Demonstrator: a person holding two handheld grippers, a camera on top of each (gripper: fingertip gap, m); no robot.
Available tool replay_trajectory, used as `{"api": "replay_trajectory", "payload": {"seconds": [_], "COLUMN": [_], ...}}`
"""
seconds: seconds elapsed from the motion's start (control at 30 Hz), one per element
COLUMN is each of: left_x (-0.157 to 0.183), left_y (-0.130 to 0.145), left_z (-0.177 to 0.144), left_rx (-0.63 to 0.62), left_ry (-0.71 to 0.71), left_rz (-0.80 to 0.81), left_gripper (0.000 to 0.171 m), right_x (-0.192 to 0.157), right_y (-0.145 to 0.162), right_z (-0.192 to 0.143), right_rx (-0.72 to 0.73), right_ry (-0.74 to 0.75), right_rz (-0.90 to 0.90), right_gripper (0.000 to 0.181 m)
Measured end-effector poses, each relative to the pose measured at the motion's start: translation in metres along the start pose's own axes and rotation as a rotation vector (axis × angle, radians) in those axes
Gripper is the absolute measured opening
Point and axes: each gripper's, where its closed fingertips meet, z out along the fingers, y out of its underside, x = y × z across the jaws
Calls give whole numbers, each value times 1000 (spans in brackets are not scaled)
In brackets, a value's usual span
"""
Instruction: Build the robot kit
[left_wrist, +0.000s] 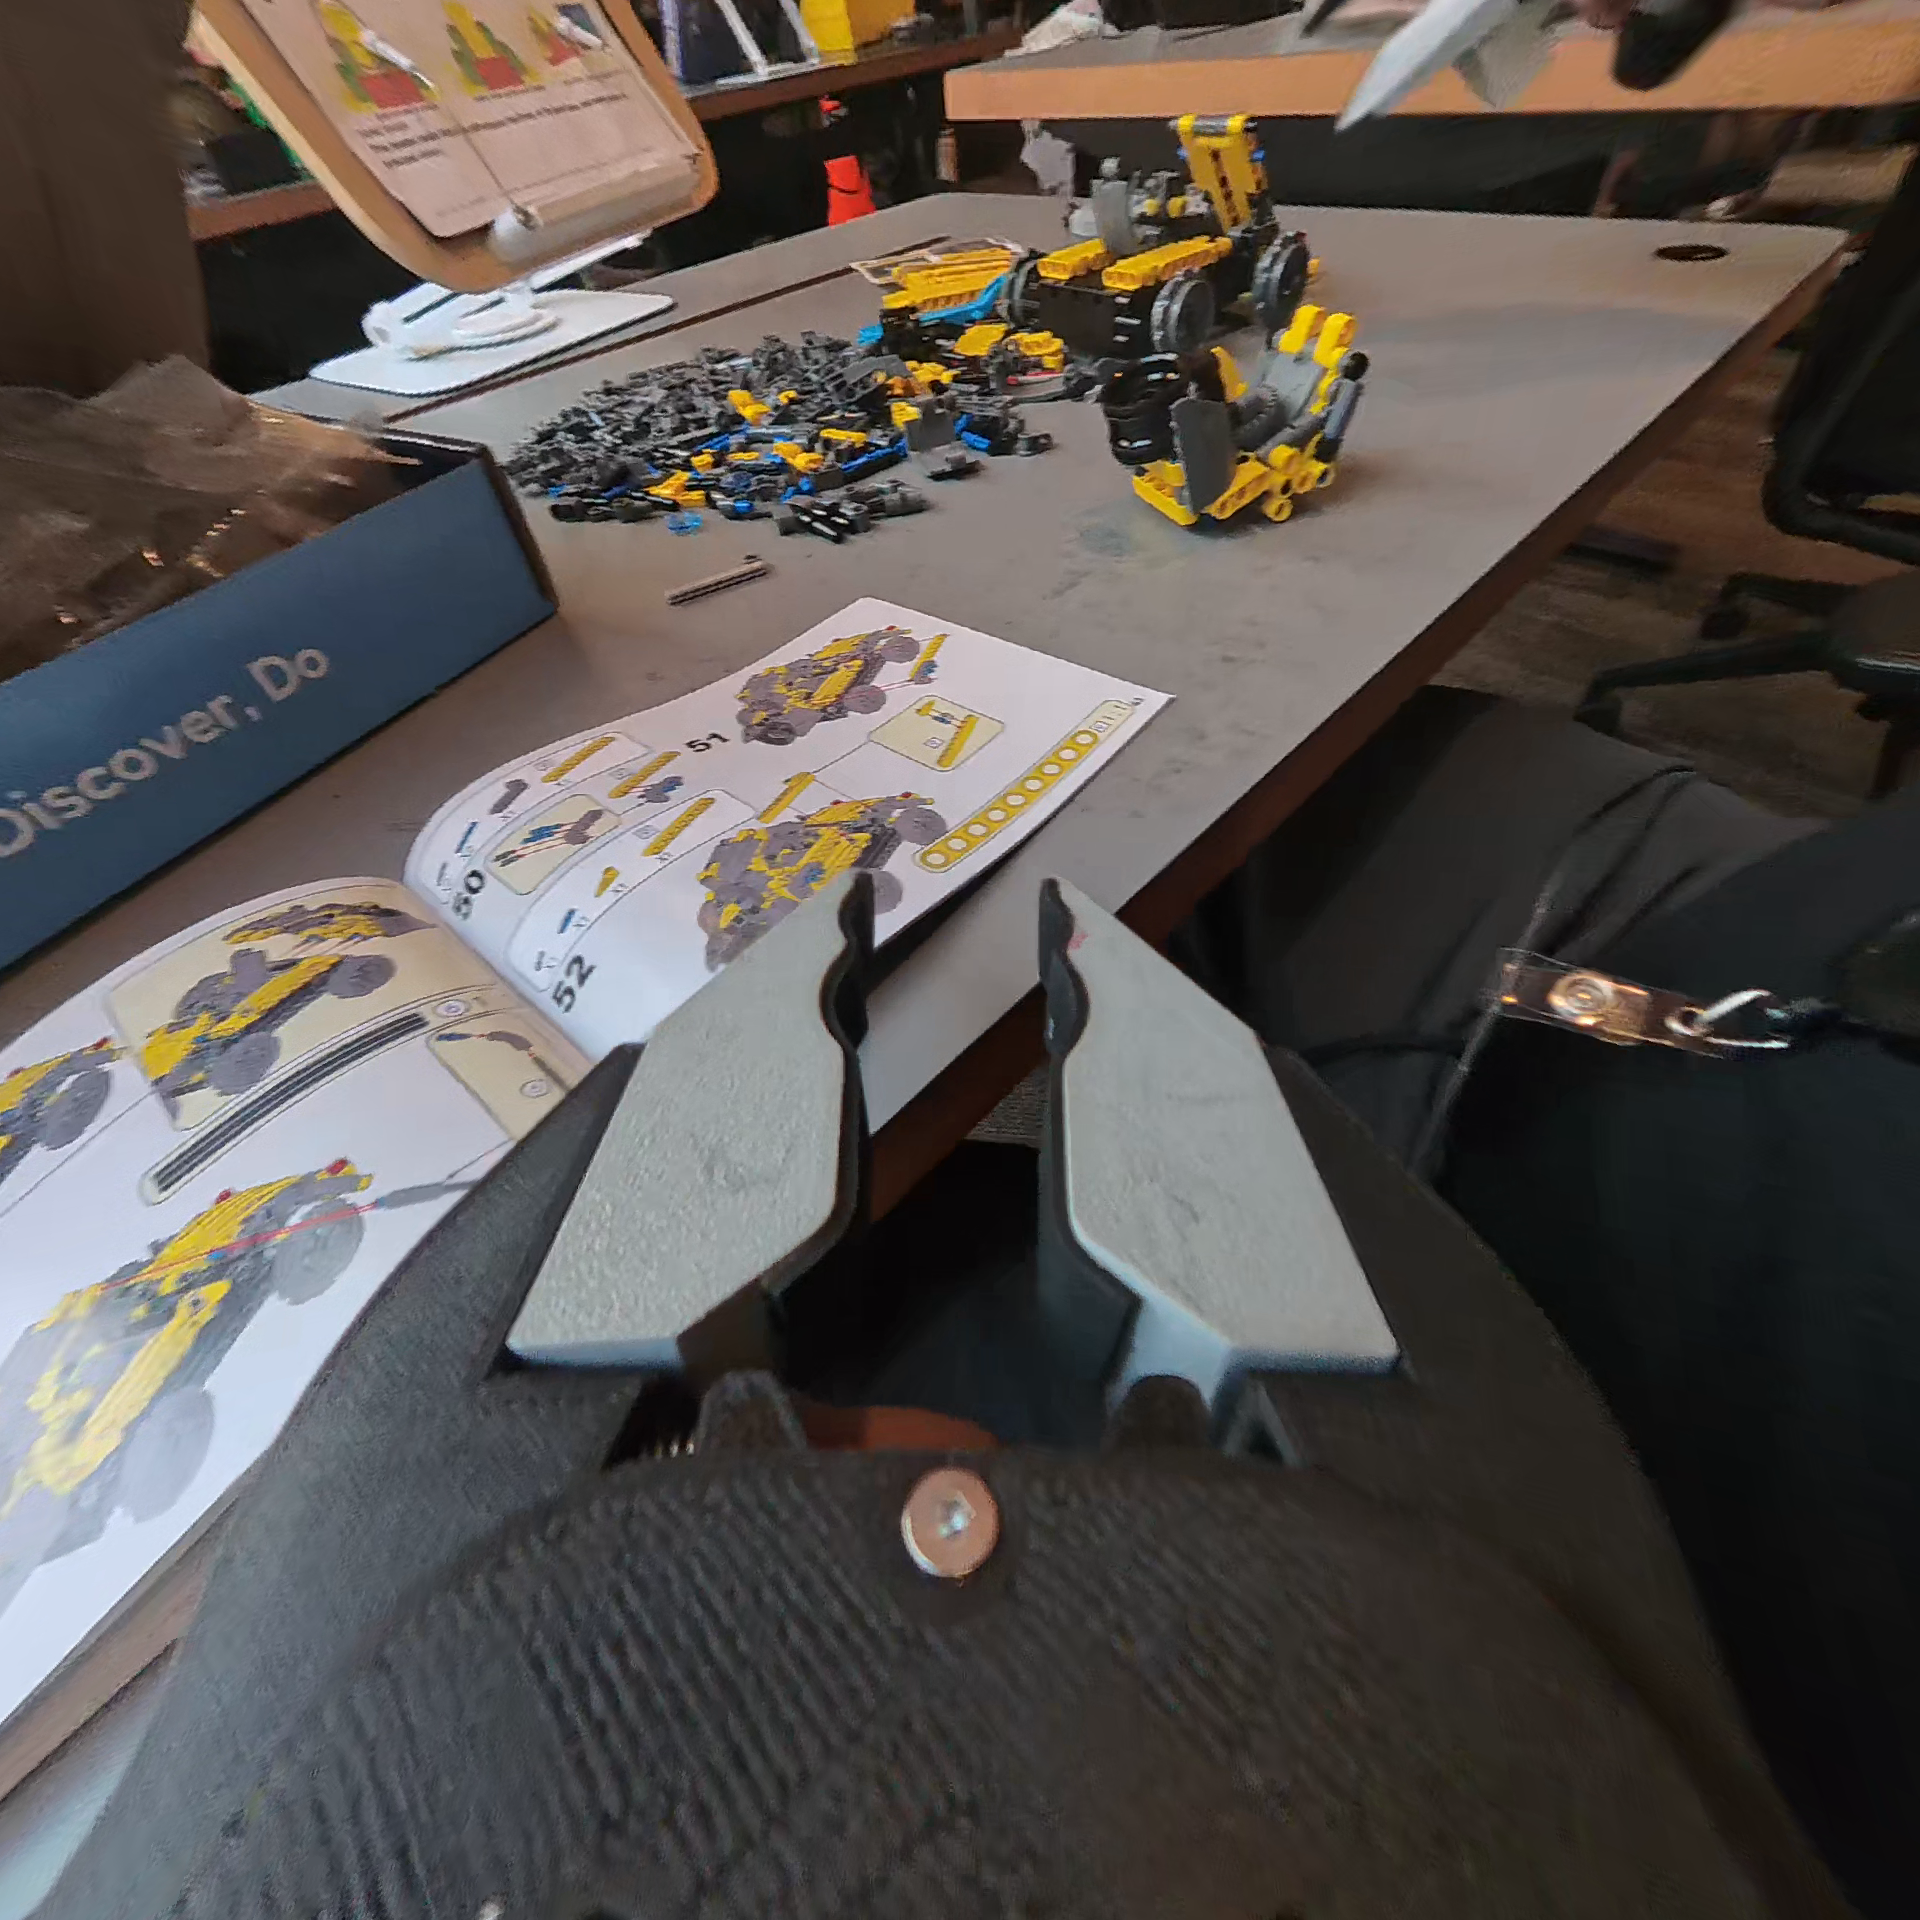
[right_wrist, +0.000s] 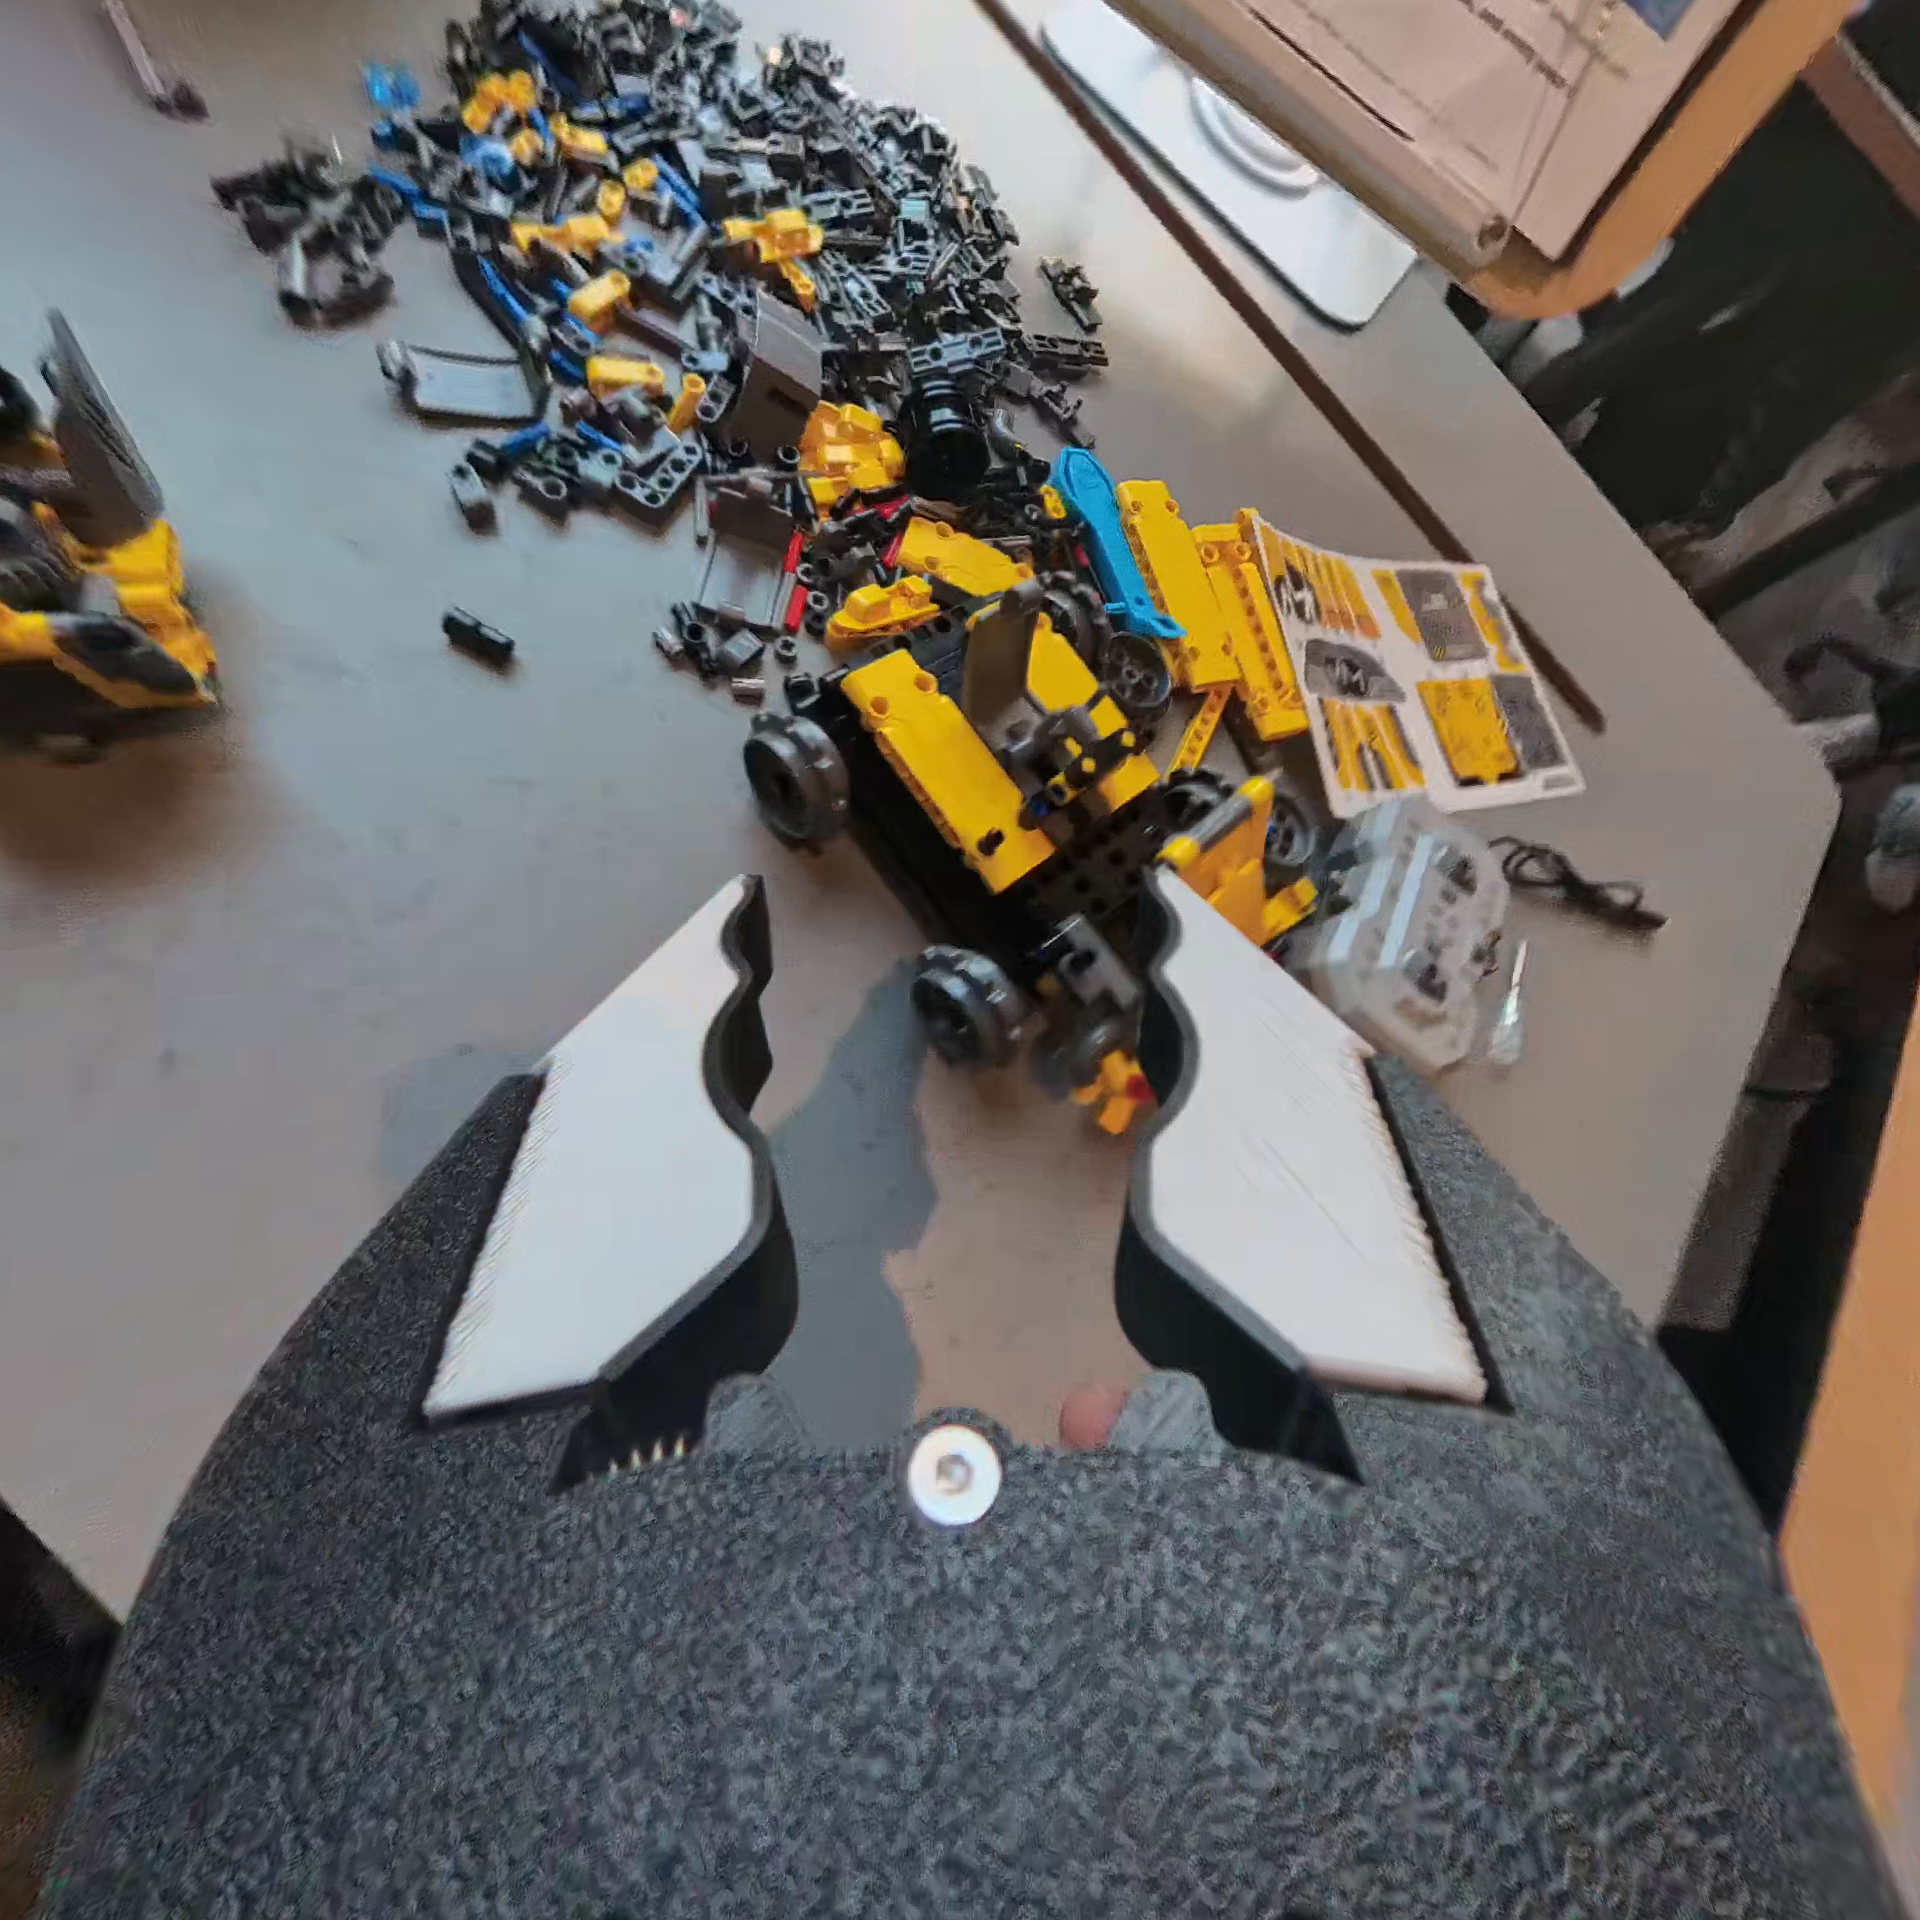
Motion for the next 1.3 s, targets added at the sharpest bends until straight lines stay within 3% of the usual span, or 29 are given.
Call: {"api": "replay_trajectory", "payload": {"seconds": [0.13, 0.3, 0.53, 0.83, 1.3], "left_x": [15, 30, 26, 23, 25], "left_y": [2, -2, 1, 4, 4], "left_z": [6, 8, 7, 6, 5], "left_rx": [1, 3, 12, 18, 15], "left_ry": [117, 201, 223, 236, 229], "left_rz": [-20, 14, -21, -54, -24], "left_gripper": [30, 31, 31, 30, 29], "right_x": [10, 7, 22, 13, 12], "right_y": [-20, -6, 25, 24, 42], "right_z": [24, 69, 100, 90, 104], "right_rx": [-175, -537, -811, -893, -993], "right_ry": [-160, -366, -486, -581, -546], "right_rz": [-281, -497, -561, -504, -574], "right_gripper": [72, 89, 88, 88, 97]}}
